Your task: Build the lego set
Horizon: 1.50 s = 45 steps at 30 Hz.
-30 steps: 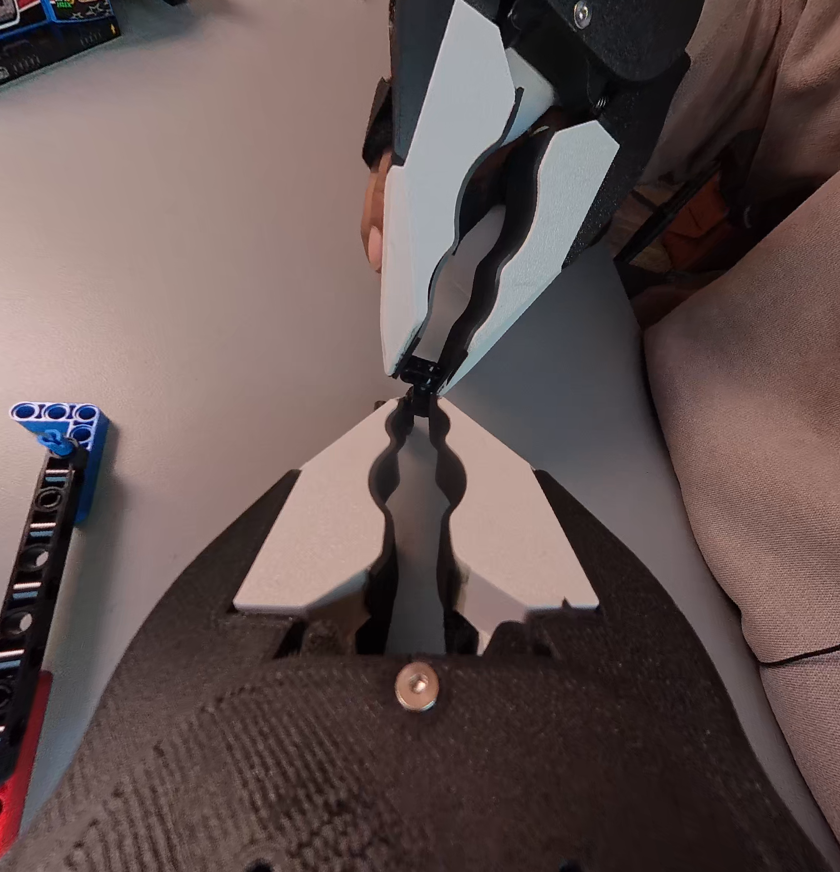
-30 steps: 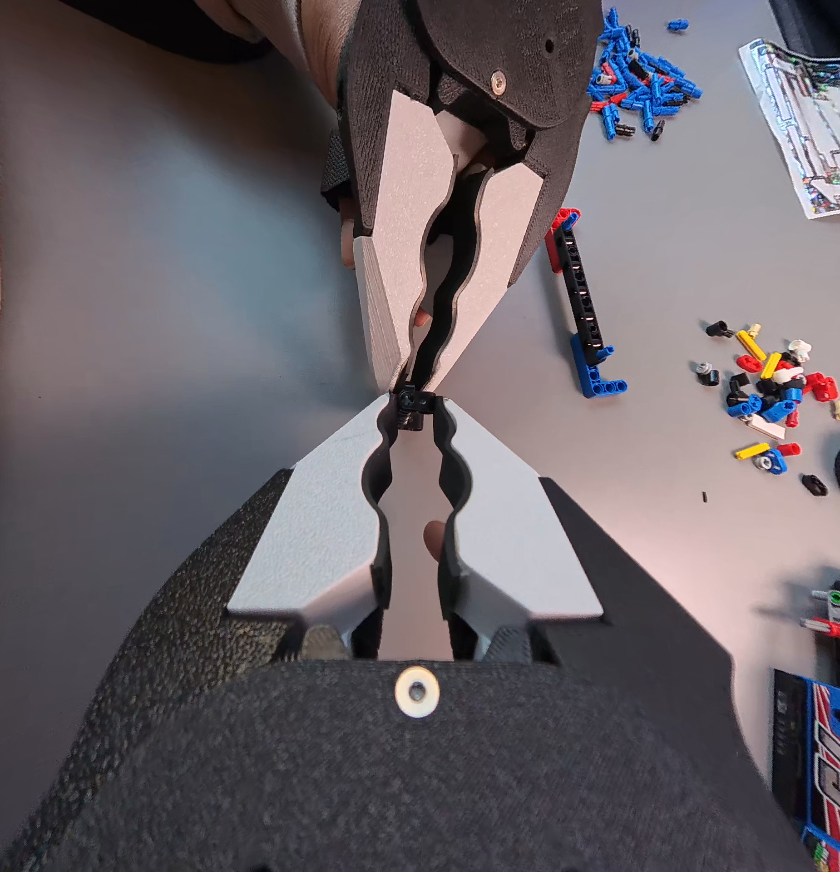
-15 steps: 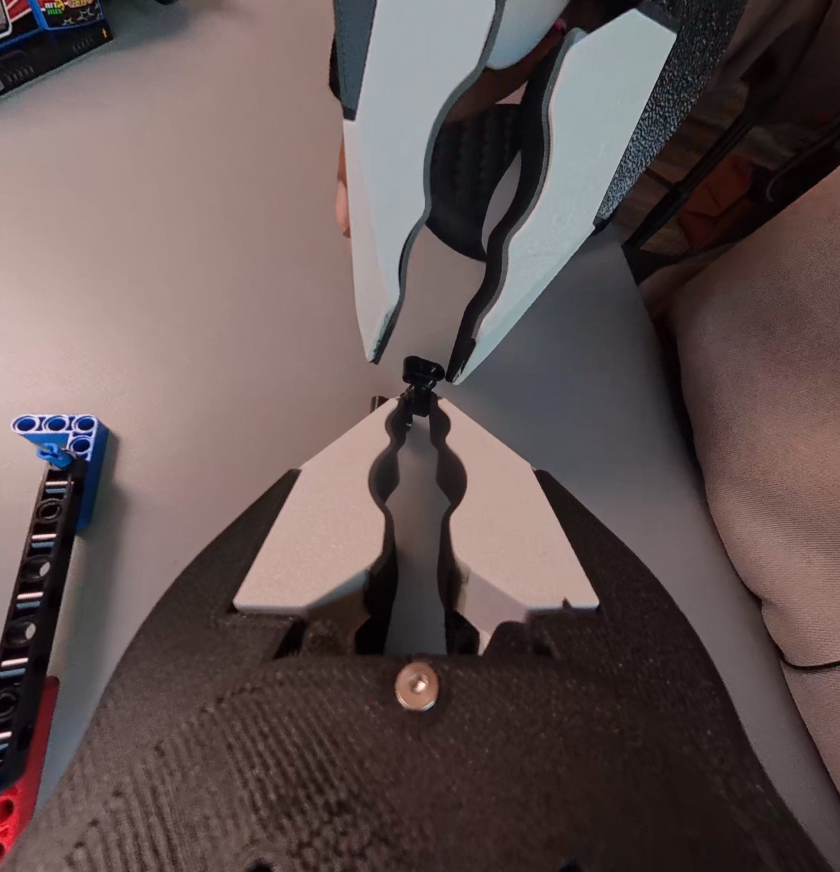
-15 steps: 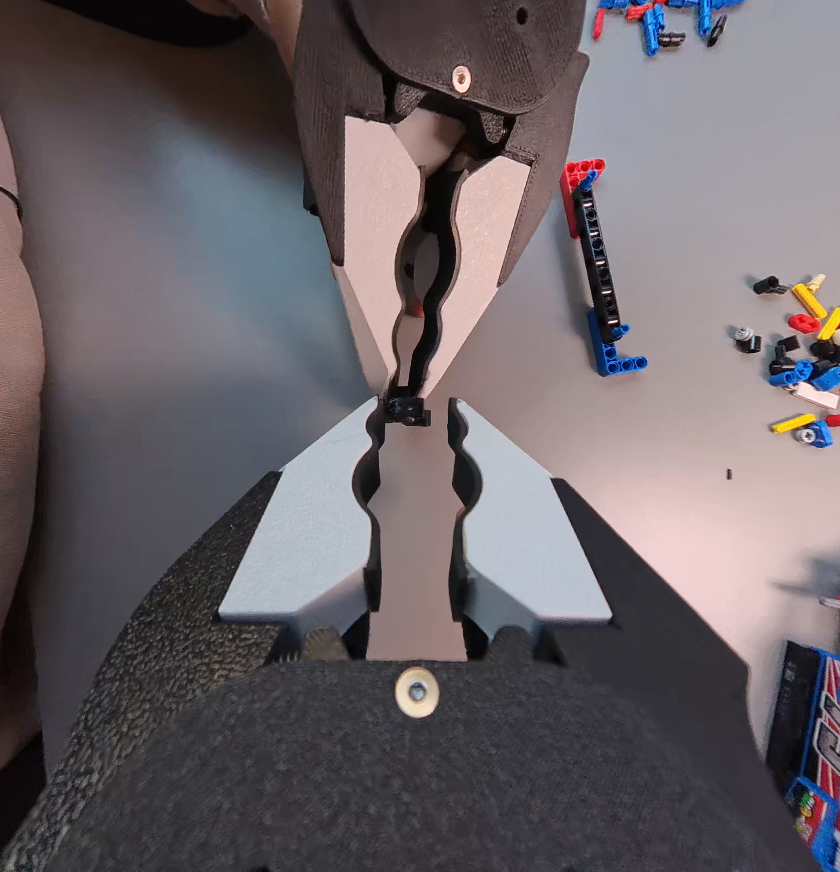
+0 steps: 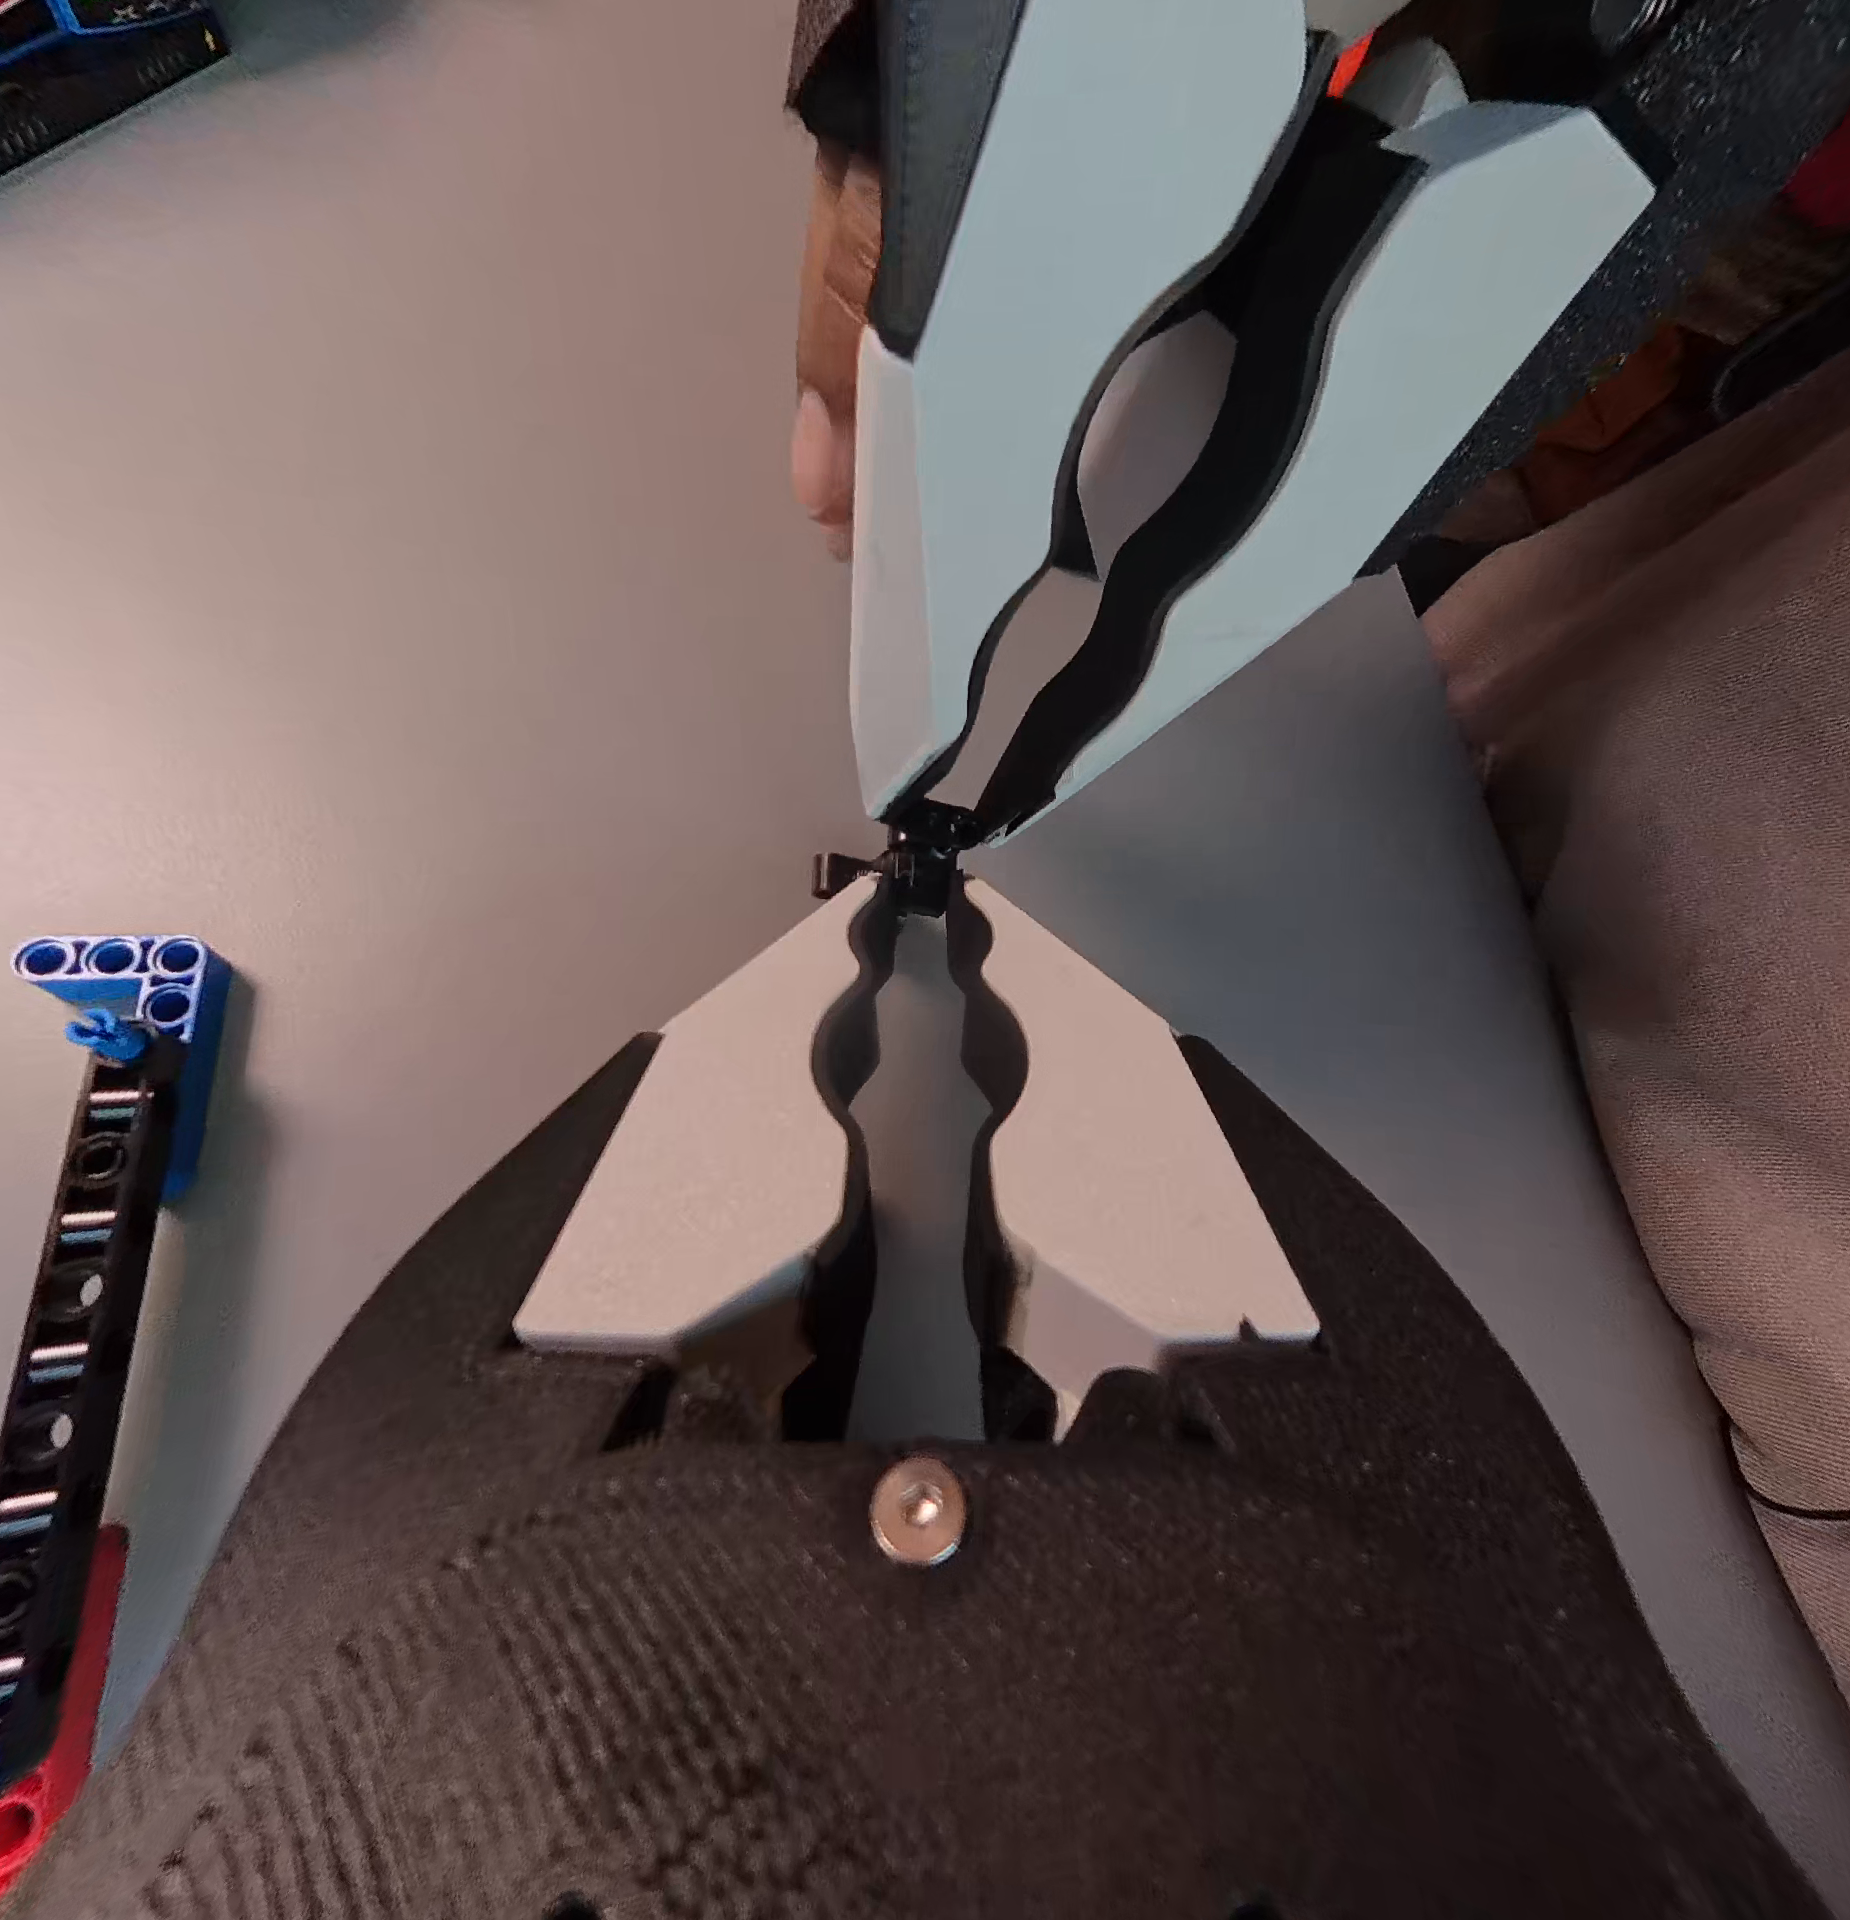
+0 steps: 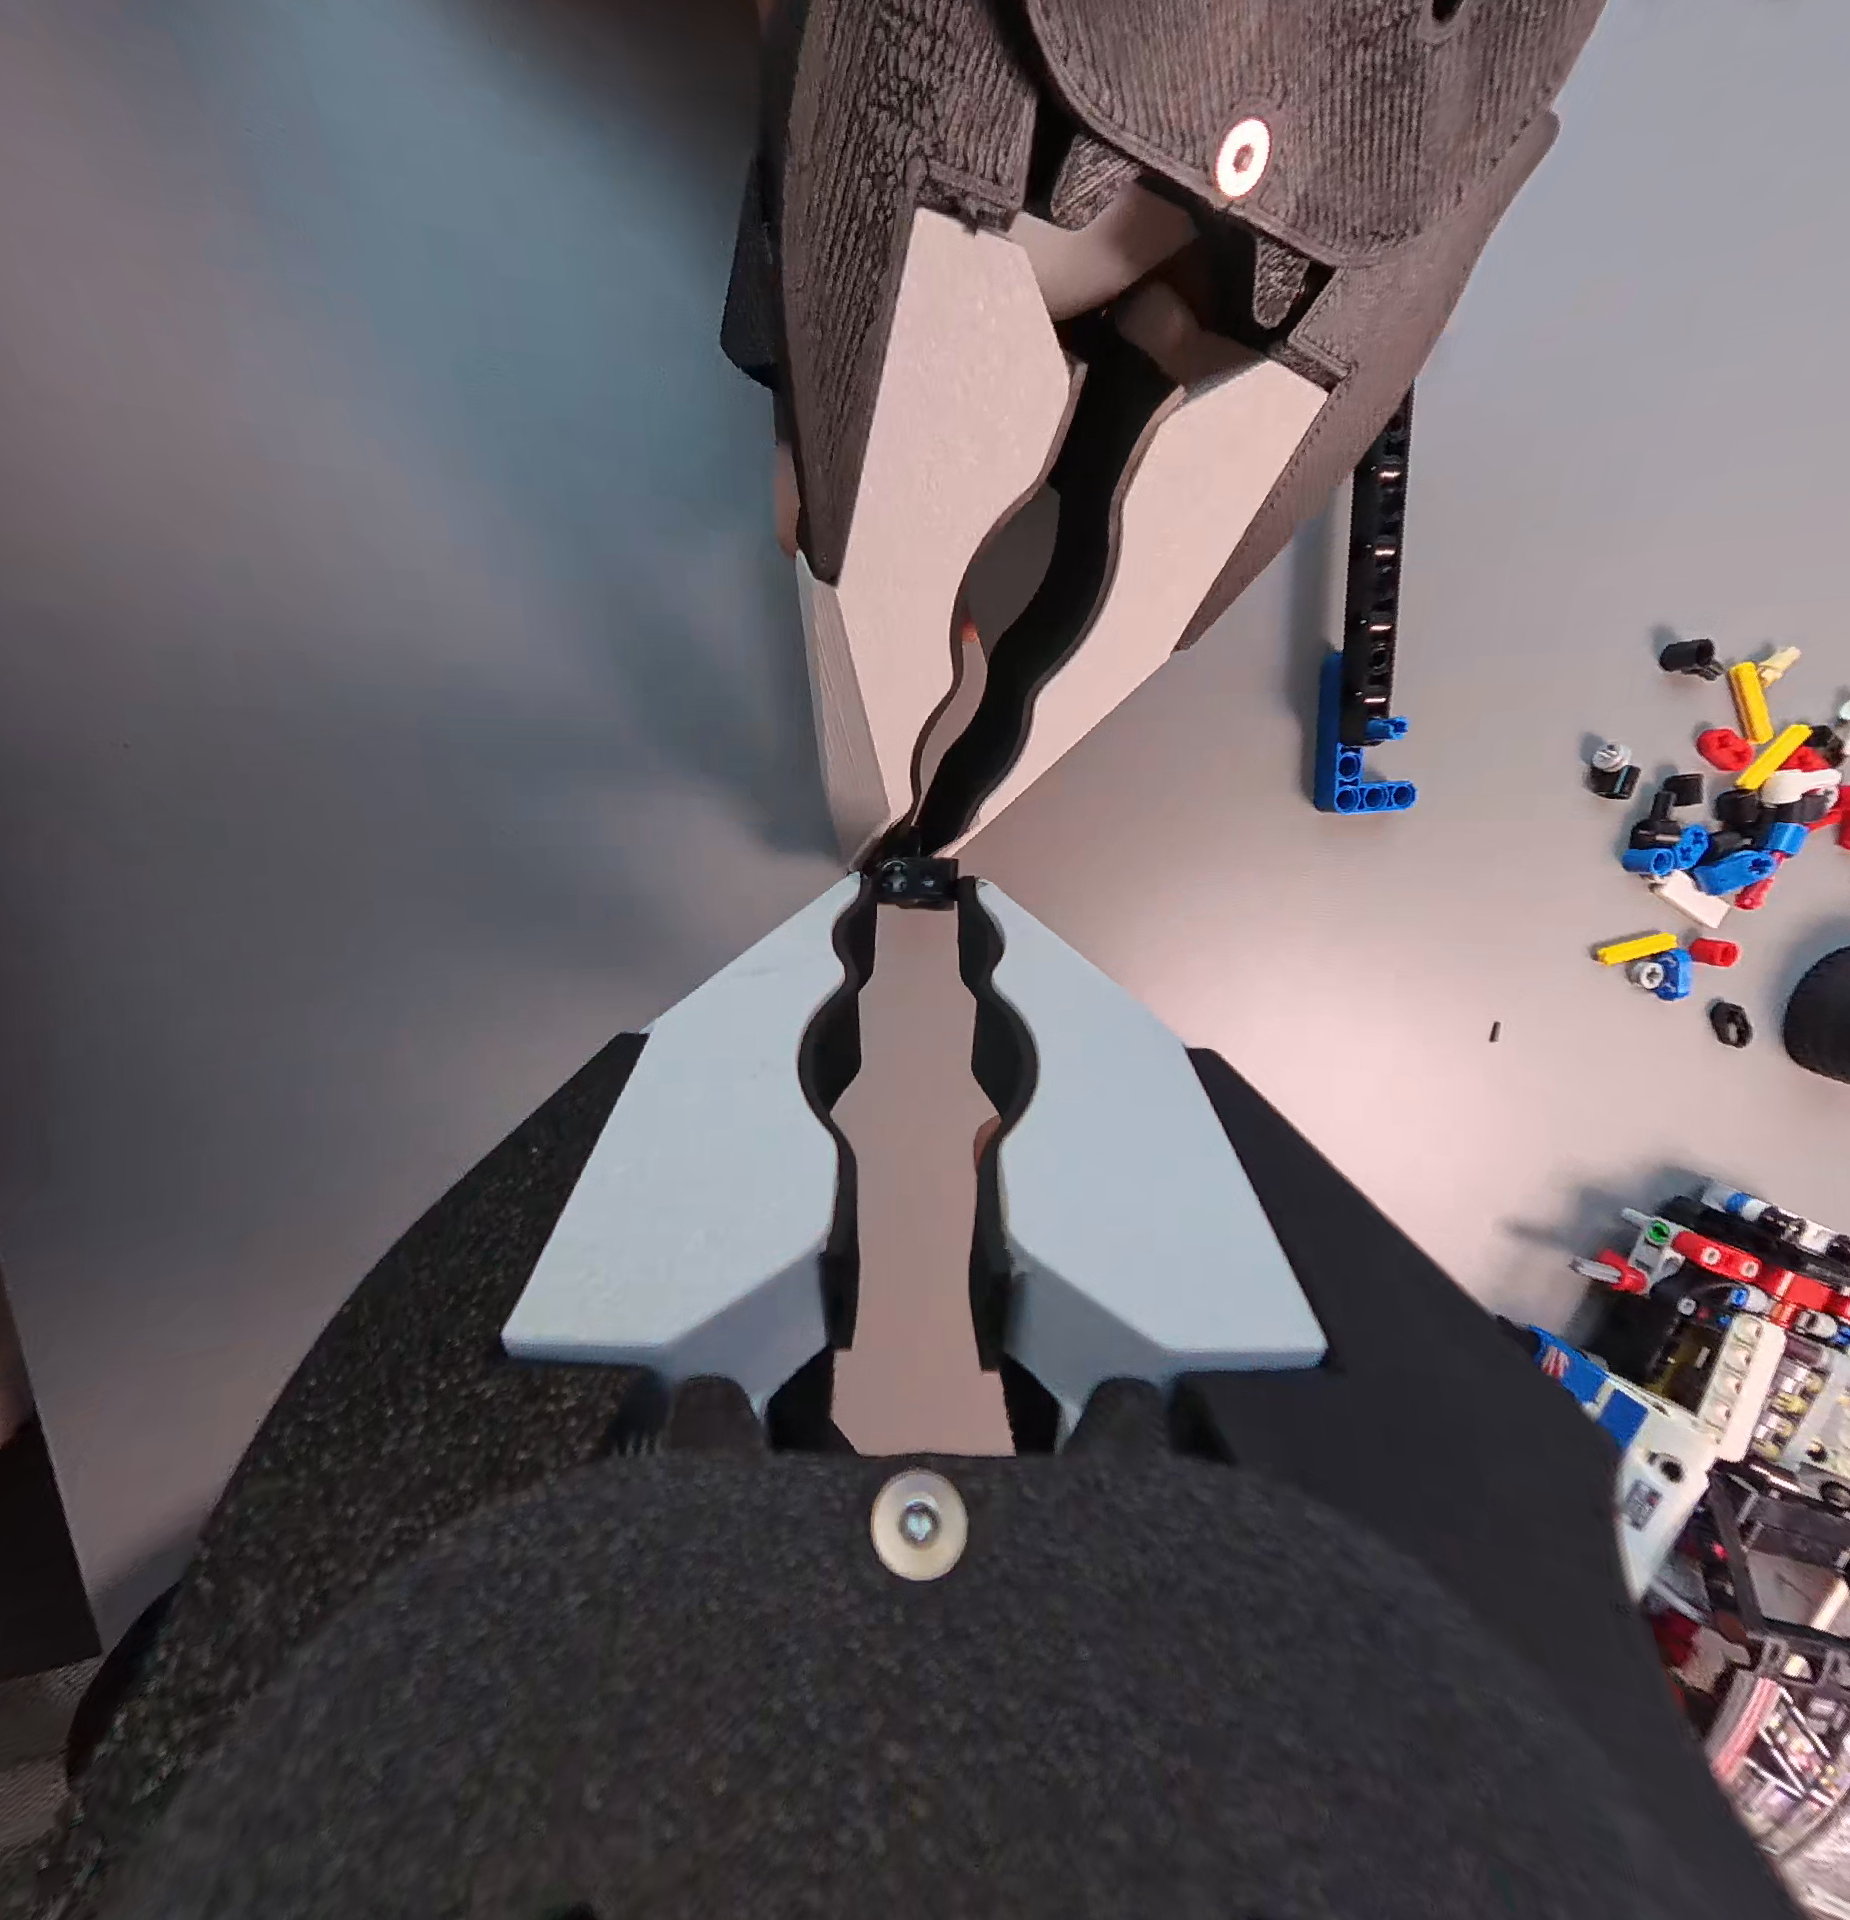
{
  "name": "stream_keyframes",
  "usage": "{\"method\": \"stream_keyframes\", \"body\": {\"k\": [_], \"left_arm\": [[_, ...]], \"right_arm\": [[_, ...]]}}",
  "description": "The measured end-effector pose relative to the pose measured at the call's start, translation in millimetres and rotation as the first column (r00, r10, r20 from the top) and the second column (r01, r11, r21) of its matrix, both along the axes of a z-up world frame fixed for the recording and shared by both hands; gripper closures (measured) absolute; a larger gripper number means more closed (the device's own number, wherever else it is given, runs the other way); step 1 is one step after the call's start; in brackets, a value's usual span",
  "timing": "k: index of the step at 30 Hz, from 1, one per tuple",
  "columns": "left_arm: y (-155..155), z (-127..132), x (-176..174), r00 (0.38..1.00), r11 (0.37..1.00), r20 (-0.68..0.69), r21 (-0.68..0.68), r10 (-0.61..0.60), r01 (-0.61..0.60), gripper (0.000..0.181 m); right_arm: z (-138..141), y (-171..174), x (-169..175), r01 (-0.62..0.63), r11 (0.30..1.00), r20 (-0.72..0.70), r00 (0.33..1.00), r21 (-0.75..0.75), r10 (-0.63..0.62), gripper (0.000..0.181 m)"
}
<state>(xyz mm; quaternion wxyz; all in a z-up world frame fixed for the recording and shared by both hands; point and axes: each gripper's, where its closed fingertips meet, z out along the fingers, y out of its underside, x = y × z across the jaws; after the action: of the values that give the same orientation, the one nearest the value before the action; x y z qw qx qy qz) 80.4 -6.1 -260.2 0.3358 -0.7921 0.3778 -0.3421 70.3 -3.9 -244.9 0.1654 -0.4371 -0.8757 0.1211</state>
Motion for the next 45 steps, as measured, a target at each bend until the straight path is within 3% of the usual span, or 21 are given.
{"method": "stream_keyframes", "body": {"k": [16, 20, 22, 24, 27, 45], "left_arm": [[5.2, 1.7, 4.9, 1.000, 1.000, 0.015, -0.022, 0.016, -0.016, 0.172], [5.3, 0.5, 4.5, 0.999, 0.996, -0.048, 0.081, -0.017, 0.020, 0.142], [10.0, -6.1, 2.6, 0.991, 0.989, -0.133, 0.144, -0.012, 0.031, 0.137], [13.7, -11.7, 3.3, 0.984, 0.985, -0.177, 0.166, -0.012, 0.042, 0.139], [19.9, -14.2, 4.6, 0.982, 0.983, -0.187, 0.177, -0.005, 0.039, 0.159], [21.2, -13.0, 8.6, 0.982, 0.983, -0.185, 0.174, -0.025, 0.058, 0.167]], "right_arm": [[-0.8, 7.4, 4.2, -0.027, 0.999, 0.025, 0.999, 0.027, 0.026, 0.169], [-0.5, 15.8, 2.9, 0.017, 1.000, -0.006, 1.000, -0.005, -0.017, 0.169], [-0.5, 17.1, 3.2, 0.037, 0.998, -0.010, 0.999, -0.054, -0.038, 0.169], [-0.6, 18.5, 3.2, 0.055, 0.994, -0.013, 0.998, -0.098, -0.057, 0.169], [-0.8, 20.8, 3.1, 0.083, 0.985, -0.015, 0.996, -0.151, -0.086, 0.168], [-3.2, 23.6, 3.9, 0.080, 0.995, 0.017, 0.997, -0.061, -0.079, 0.168]]}}
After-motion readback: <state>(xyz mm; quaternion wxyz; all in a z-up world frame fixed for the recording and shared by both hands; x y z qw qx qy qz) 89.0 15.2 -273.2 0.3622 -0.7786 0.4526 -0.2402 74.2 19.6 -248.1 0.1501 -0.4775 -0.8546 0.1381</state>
